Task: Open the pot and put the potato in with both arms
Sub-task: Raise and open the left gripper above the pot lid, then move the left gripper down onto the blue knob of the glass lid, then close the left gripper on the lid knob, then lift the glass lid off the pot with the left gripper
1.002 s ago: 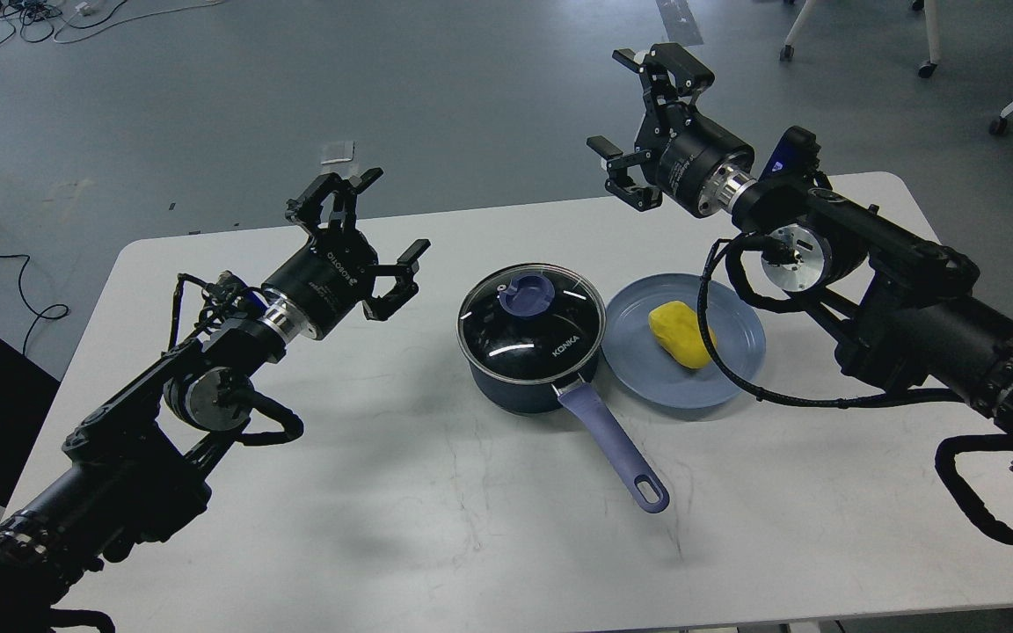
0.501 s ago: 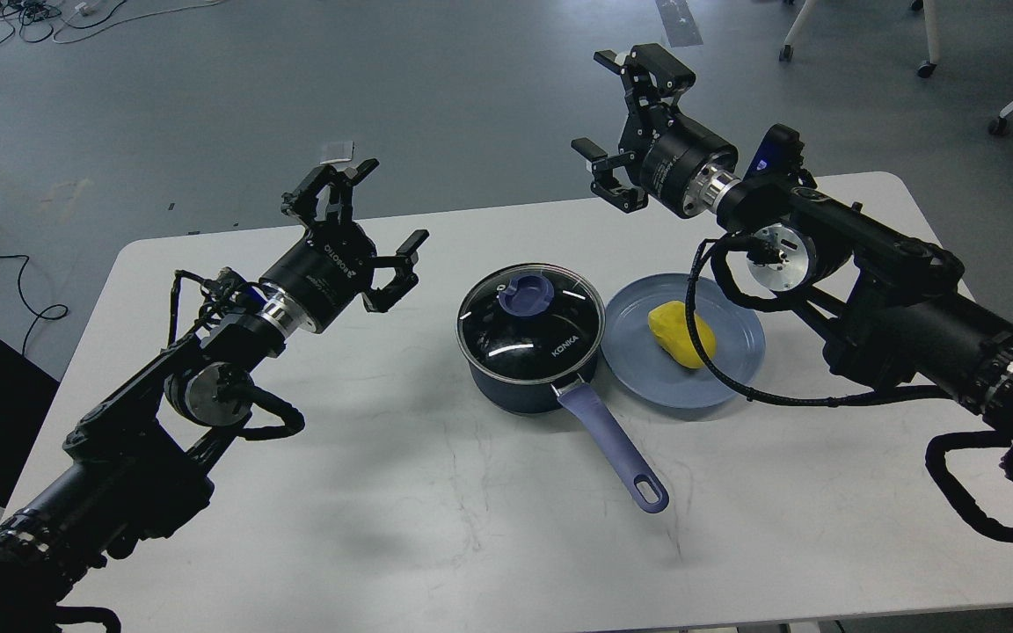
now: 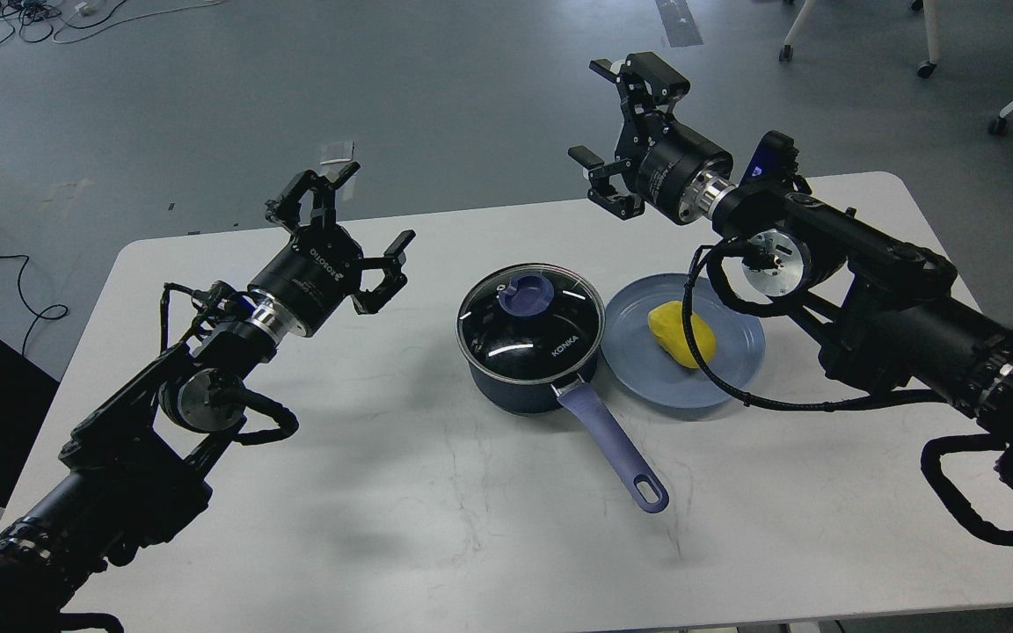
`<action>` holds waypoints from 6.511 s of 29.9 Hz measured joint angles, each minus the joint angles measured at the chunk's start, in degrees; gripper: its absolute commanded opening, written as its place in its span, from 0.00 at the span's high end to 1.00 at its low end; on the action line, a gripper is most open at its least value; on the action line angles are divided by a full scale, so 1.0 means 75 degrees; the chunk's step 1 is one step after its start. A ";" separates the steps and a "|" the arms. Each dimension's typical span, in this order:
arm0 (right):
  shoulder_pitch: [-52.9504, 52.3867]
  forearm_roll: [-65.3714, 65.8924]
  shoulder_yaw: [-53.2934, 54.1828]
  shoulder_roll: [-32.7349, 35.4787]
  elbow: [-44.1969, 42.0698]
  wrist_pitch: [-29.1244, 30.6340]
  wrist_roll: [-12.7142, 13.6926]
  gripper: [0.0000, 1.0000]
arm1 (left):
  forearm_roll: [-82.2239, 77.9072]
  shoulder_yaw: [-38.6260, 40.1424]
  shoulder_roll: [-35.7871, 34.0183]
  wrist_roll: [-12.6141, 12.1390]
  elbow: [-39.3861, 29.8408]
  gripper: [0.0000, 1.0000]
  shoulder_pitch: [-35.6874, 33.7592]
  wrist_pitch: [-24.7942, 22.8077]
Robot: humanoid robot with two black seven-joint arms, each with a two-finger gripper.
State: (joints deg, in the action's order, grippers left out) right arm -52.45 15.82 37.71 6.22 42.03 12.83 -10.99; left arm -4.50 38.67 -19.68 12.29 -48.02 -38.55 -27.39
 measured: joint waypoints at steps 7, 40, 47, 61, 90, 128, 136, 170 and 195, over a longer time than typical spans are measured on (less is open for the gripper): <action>0.0041 0.0000 -0.0008 0.0021 0.0021 0.0023 0.0000 0.00 | -0.0010 0.0000 -0.0031 -0.0081 0.0088 0.01 -0.0127 -0.0073; 0.0861 -0.0047 0.0818 0.0461 0.0104 0.0664 0.0176 0.00 | -0.6389 -0.0327 0.0072 0.1250 -0.0839 0.02 -0.1434 0.2276; 0.0865 -0.0056 0.1125 0.0701 0.0104 0.0506 0.0178 0.00 | -1.0236 -0.1772 0.0166 0.1749 -0.1537 0.02 -0.1710 0.4010; 0.0969 -0.0093 0.1417 0.1035 0.0108 0.0329 0.0188 0.00 | -1.2952 -0.3716 0.0251 0.1798 -0.1214 0.02 -0.1926 0.6334; 0.0970 -0.0081 0.1476 0.1035 0.0088 0.0257 0.0185 0.00 | -1.4590 -0.3961 0.0453 0.1828 -0.0810 0.03 -0.2037 0.6974; 0.0970 -0.0081 0.1421 0.1348 0.0069 0.0246 0.0188 0.00 | -1.4149 -0.4344 0.1099 0.2094 0.0731 0.02 -0.1801 0.6889; 0.0984 -0.0081 0.1418 0.1352 0.0057 0.0222 0.0188 0.00 | -1.3965 -0.4705 0.1189 0.2094 0.1090 0.02 -0.1802 0.6896; 0.1153 -0.0069 0.1405 0.1377 0.0044 0.0210 0.0128 0.00 | -1.3895 -0.4723 0.1317 0.2094 0.1486 0.35 -0.1808 0.6919; 0.1357 -0.0081 0.1405 0.1374 0.0045 0.0210 0.0105 0.00 | -1.3854 -0.4666 0.0130 0.2092 -0.0251 0.35 -0.2252 0.6734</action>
State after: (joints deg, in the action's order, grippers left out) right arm -42.27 15.21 48.25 16.53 42.36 14.41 -10.20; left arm -108.41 3.68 -18.71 27.98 -49.91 -55.44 23.12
